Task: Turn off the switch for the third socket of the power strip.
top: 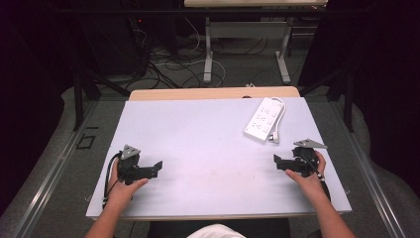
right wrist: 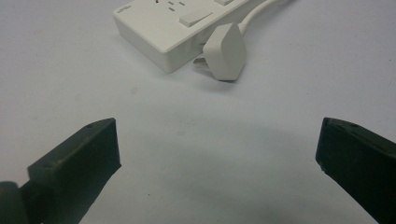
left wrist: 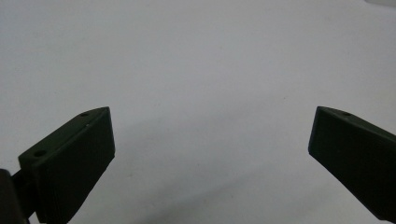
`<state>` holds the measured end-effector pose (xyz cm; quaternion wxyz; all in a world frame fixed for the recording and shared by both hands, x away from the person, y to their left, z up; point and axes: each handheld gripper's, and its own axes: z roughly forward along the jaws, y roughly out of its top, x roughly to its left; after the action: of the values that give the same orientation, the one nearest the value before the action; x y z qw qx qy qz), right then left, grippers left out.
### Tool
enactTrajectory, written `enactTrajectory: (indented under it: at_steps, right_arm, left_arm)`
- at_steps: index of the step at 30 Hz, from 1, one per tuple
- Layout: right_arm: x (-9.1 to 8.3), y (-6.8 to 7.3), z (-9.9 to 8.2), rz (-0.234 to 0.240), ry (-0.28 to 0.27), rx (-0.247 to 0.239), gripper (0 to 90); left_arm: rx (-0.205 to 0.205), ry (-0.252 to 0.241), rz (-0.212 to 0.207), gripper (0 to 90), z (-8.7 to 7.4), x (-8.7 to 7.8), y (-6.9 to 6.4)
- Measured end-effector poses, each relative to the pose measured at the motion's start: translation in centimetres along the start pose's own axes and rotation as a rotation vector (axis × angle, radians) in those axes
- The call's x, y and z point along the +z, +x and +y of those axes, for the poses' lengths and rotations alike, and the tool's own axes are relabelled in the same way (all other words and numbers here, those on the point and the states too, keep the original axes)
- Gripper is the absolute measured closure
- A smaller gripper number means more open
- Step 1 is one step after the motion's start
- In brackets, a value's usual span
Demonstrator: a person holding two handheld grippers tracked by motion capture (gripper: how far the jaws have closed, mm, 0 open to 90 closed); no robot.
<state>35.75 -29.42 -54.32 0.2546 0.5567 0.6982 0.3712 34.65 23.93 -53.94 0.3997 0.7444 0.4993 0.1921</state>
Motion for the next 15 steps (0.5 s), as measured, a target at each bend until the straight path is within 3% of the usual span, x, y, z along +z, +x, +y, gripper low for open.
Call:
enactTrajectory:
  at_steps: [8, 15]
  right_arm:
    - [-0.81, -0.10, 0.14, -0.006, -0.006, 0.010, 0.0]
    - [-0.98, 0.62, 0.39, 0.007, 0.010, -0.056, 0.0]
  left_arm:
    - [-0.003, -0.006, 0.012, 0.2, 0.08, -0.06, -0.39]
    - [0.005, -0.009, 0.017, 0.2, -0.09, -0.15, -0.96]
